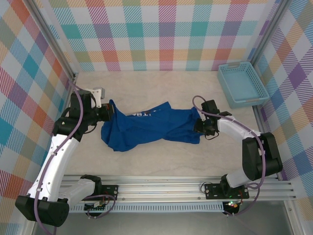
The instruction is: Fold the inside-out t-shirt
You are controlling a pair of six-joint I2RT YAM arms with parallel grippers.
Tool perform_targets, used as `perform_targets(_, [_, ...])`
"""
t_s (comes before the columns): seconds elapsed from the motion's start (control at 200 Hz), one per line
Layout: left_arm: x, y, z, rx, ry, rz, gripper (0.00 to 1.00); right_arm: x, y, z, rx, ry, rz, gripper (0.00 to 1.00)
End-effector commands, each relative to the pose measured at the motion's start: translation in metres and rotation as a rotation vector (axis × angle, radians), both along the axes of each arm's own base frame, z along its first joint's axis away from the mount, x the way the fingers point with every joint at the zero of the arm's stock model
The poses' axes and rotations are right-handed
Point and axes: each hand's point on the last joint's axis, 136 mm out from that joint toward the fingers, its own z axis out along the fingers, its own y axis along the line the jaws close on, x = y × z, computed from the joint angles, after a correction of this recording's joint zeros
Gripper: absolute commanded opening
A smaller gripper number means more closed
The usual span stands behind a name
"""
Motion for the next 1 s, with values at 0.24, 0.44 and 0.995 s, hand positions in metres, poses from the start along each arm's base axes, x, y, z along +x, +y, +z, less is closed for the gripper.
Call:
perform_targets(0.24, [0.001, 0.001, 0.003, -0.012, -0.026, -0.002, 0.0, -0.006, -0.005, -0.013, -0.01, 0.031, -0.038, 0.41])
perform_targets(0.44, [0.0, 0.002, 0.005, -0.011, -0.032, -0.002, 0.0, -0.004, -0.006, -0.017, -0.018, 0.037, -0.046, 0.19])
perform_targets(0.995, [0.005, 0.052, 0.08, -0.083, -0.178, 0.263, 0.0, 0.028, -0.05, 0.246, 0.191, -0.78, -0.073, 0.0])
